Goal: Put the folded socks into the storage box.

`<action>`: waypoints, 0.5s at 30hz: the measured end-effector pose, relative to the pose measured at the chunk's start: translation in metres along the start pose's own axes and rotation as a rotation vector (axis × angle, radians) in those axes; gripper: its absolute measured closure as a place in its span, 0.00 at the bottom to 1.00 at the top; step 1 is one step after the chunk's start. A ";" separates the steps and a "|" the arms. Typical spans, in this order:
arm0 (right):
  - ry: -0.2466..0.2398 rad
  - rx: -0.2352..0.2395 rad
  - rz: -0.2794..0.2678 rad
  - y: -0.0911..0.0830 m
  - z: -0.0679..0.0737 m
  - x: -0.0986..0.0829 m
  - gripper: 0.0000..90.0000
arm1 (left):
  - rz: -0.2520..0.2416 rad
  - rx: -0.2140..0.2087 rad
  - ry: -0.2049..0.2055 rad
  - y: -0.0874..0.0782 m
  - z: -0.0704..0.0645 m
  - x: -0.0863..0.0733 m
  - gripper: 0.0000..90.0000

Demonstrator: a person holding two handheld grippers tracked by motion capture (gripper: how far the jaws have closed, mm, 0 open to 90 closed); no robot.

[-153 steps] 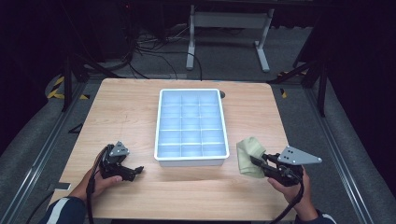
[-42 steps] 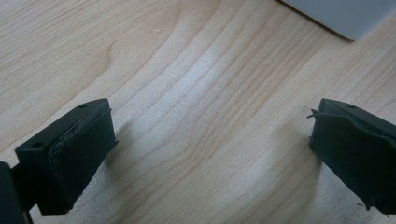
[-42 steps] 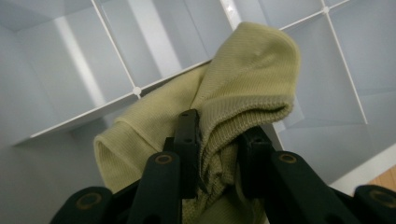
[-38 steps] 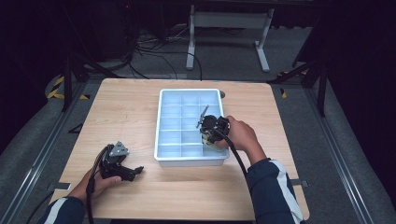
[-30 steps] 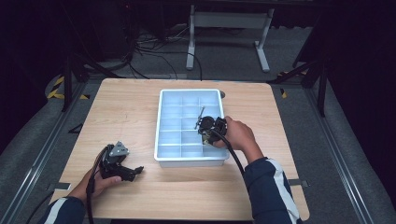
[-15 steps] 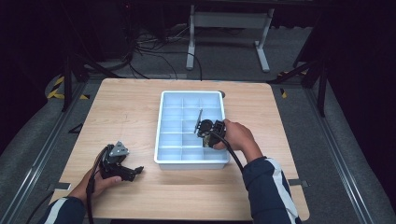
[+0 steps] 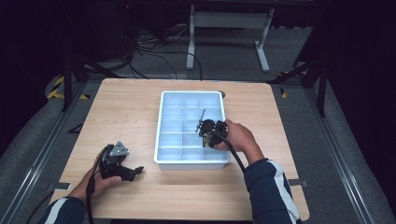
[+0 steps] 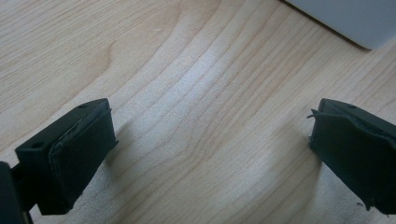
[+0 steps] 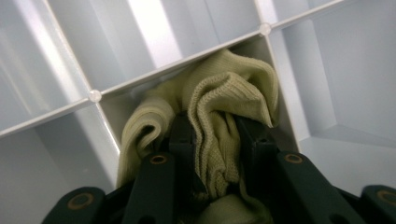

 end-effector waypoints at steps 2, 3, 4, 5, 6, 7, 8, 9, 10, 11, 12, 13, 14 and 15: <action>0.001 0.000 -0.008 0.000 -0.001 0.000 0.77 | 0.000 0.000 0.001 0.000 0.000 0.000 0.00; 0.002 0.001 -0.009 -0.001 -0.001 -0.001 0.77 | 0.000 0.000 0.000 0.000 0.000 0.000 0.00; 0.000 0.001 -0.013 0.000 -0.001 -0.001 0.77 | -0.001 0.000 0.001 0.000 0.000 0.000 0.00; 0.005 0.001 -0.015 -0.001 -0.001 -0.001 0.77 | 0.000 0.000 0.000 0.000 0.000 0.000 0.00; 0.004 0.000 -0.014 -0.001 -0.001 -0.001 0.77 | 0.000 0.000 0.001 0.000 0.000 0.000 0.00; 0.004 -0.003 -0.018 -0.001 -0.001 -0.001 0.76 | 0.001 0.000 0.001 0.000 0.000 0.000 0.00; 0.006 -0.003 -0.020 -0.001 -0.001 -0.001 0.76 | 0.000 0.000 0.000 0.000 0.000 0.000 0.00; 0.009 -0.001 -0.024 -0.001 -0.001 -0.001 0.76 | 0.000 0.000 0.000 0.000 0.000 0.000 0.00; 0.009 -0.004 -0.027 -0.002 -0.001 -0.001 0.76 | 0.000 0.000 0.000 0.000 0.000 0.000 0.00; 0.010 -0.011 -0.031 -0.002 -0.001 -0.001 0.75 | -0.001 0.000 0.001 0.000 0.000 0.000 0.00; 0.006 -0.011 -0.032 -0.003 -0.001 -0.001 0.74 | 0.000 0.000 0.000 0.000 0.000 0.000 0.00; 0.013 -0.012 -0.041 -0.004 -0.001 -0.001 0.74 | 0.000 0.000 0.000 0.000 0.000 0.000 0.00; 0.011 -0.013 -0.042 -0.005 -0.002 -0.002 0.74 | 0.000 0.000 0.000 0.000 0.000 0.000 0.00; 0.012 -0.015 -0.049 -0.006 -0.002 -0.002 0.74 | 0.000 0.000 0.000 0.000 0.000 0.000 0.00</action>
Point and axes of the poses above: each handheld gripper's, and its own axes: y roughly forward along the jaws, x roughly out of its top, z roughly to its left, the point moved 8 cm from there along y, roughly forward along the jaws, and after that the axes turned 2 degrees about z, right-handed, at the moved point
